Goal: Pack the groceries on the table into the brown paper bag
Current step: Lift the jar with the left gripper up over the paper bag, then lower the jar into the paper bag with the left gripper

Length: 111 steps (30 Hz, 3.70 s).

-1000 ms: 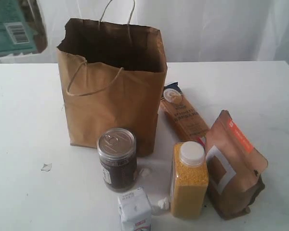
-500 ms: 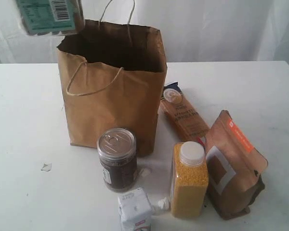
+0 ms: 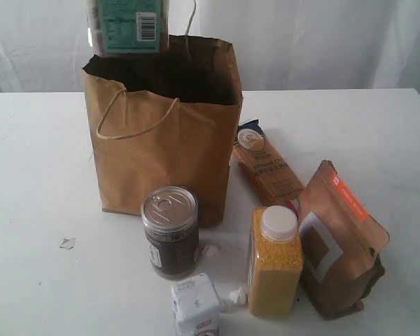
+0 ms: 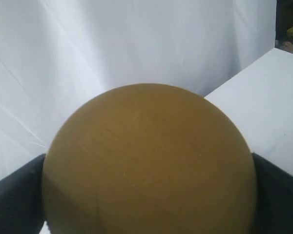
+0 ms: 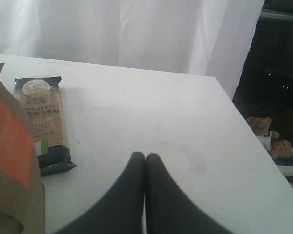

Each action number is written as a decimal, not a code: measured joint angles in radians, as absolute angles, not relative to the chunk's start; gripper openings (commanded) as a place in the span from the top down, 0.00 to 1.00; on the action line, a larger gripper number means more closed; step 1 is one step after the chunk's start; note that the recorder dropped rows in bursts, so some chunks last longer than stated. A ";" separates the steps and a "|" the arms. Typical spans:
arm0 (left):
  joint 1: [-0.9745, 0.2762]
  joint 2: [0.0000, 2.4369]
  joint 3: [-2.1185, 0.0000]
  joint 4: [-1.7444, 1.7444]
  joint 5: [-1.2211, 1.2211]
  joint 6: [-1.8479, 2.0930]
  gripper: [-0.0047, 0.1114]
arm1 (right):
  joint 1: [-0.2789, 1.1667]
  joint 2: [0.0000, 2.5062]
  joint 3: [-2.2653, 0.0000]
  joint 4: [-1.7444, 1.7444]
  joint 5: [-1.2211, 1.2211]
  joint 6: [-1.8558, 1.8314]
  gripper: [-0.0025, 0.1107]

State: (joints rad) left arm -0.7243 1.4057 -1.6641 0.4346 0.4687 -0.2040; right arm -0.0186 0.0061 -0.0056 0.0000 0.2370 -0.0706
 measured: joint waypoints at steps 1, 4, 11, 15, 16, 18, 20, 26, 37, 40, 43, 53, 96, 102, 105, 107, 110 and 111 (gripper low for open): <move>-0.724 1.418 -1.664 0.435 0.456 -0.204 0.96 | -0.019 0.006 -0.006 0.000 0.237 -0.071 0.98; -0.724 1.448 -1.664 0.437 0.420 -0.204 0.96 | -0.019 0.006 -0.006 0.000 0.237 -0.071 0.98; -0.724 1.503 -1.664 0.451 0.385 -0.204 0.96 | -0.019 0.006 -0.006 0.000 0.237 -0.071 0.98; -0.724 1.524 -1.664 0.453 0.400 -0.204 0.96 | -0.019 0.006 -0.006 0.000 0.237 -0.071 0.98; -0.724 1.529 -1.664 0.453 0.414 -0.204 0.96 | -0.019 0.006 -0.006 0.000 0.237 -0.071 0.98; -0.724 1.543 -1.664 0.453 0.435 -0.204 0.96 | -0.019 0.006 -0.006 0.000 0.237 -0.071 0.98; -0.724 1.557 -1.664 0.453 0.456 -0.204 0.96 | -0.019 0.006 -0.006 0.000 0.237 -0.071 0.98; -0.724 1.576 -1.664 0.445 0.467 -0.204 0.96 | -0.019 0.006 -0.006 0.000 0.237 -0.071 0.98; -0.745 1.530 -1.576 0.436 0.495 -0.204 0.96 | -0.019 0.006 -0.006 0.000 0.237 -0.071 0.98; -0.745 1.511 -1.576 0.436 0.509 -0.196 0.96 | -0.019 0.006 -0.006 0.000 0.237 -0.071 0.98; -0.745 1.502 -1.574 0.422 0.543 -0.168 0.96 | -0.019 0.006 -0.006 0.000 0.236 -0.071 0.98; -0.745 1.473 -1.419 0.376 0.502 -0.144 0.96 | -0.019 0.006 -0.006 0.000 0.236 -0.071 0.98; -0.582 1.458 -1.304 0.172 0.267 -0.151 0.96 | -0.019 0.006 -0.006 0.000 0.236 -0.071 0.98; -0.544 1.458 -1.259 0.103 0.207 -0.153 0.96 | -0.019 0.006 -0.006 0.000 0.236 -0.071 0.98; -0.530 1.458 -1.240 0.075 0.190 -0.155 0.96 | -0.019 0.006 -0.006 0.000 0.236 -0.071 0.98; -0.521 1.458 -1.236 0.068 0.186 -0.155 0.96 | -0.019 0.006 -0.006 0.000 0.236 -0.071 0.98; -0.514 1.458 -1.234 0.068 0.182 -0.155 0.96 | -0.019 0.006 -0.006 0.000 0.236 -0.071 0.98; -0.512 1.458 -1.234 0.068 0.180 -0.155 0.96 | -0.019 0.006 -0.006 0.000 0.236 -0.071 0.98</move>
